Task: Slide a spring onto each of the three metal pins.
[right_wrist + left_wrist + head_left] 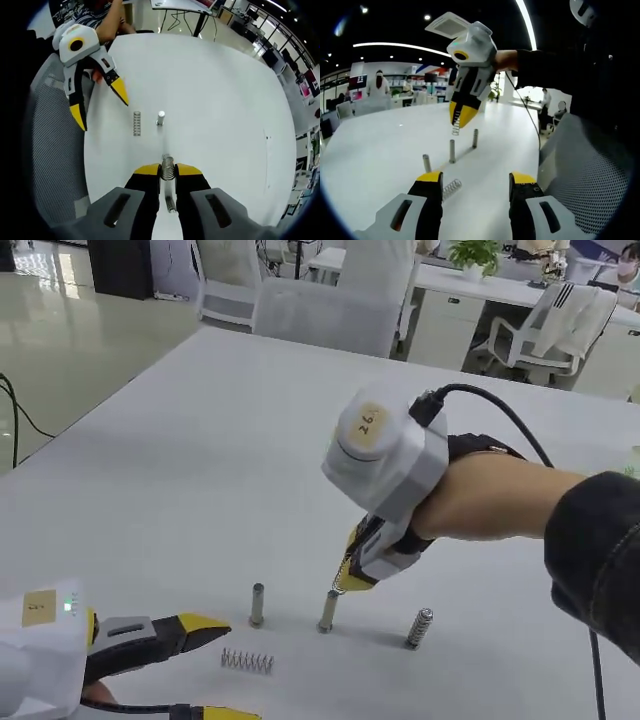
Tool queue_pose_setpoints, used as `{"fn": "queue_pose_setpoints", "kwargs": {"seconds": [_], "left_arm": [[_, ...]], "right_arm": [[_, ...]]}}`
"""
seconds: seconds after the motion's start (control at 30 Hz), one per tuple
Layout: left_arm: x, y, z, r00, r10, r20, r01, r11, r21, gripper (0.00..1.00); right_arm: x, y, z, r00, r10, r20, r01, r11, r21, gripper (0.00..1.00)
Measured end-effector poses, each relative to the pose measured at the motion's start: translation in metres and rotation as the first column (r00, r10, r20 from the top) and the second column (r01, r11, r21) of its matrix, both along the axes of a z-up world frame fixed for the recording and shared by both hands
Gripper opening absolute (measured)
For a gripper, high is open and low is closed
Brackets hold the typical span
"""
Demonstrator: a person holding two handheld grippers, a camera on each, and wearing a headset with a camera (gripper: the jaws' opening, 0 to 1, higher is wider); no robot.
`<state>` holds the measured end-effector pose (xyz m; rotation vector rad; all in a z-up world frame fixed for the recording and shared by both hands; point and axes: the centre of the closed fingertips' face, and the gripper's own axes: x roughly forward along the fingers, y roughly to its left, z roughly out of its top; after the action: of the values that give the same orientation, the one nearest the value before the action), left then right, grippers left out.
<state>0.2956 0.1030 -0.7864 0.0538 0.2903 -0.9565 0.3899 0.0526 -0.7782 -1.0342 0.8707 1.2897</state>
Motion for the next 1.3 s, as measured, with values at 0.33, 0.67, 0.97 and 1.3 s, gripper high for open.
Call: {"fn": "queue_pose_setpoints", "kwargs": {"seconds": [0.33, 0.67, 0.97, 1.3], "left_arm": [[0.0, -0.001, 0.0, 1.0, -0.003, -0.005, 0.003, 1.0, -0.006, 0.47], [0.0, -0.001, -0.001, 1.0, -0.004, -0.006, 0.004, 1.0, -0.01, 0.47], [-0.001, -0.001, -0.002, 1.0, -0.009, -0.009, 0.009, 1.0, -0.009, 0.46], [-0.001, -0.001, -0.002, 1.0, -0.008, -0.009, 0.007, 1.0, -0.007, 0.46]], "right_arm": [[0.004, 0.001, -0.012, 1.0, -0.006, -0.018, 0.005, 1.0, -0.019, 0.08], [0.005, 0.004, -0.025, 0.999, -0.009, -0.036, 0.008, 0.999, -0.038, 0.08], [0.004, 0.002, -0.044, 0.997, -0.028, -0.067, 0.024, 0.997, -0.067, 0.08], [0.004, 0.0, -0.06, 0.998, -0.035, -0.061, 0.03, 0.996, -0.085, 0.08]]}}
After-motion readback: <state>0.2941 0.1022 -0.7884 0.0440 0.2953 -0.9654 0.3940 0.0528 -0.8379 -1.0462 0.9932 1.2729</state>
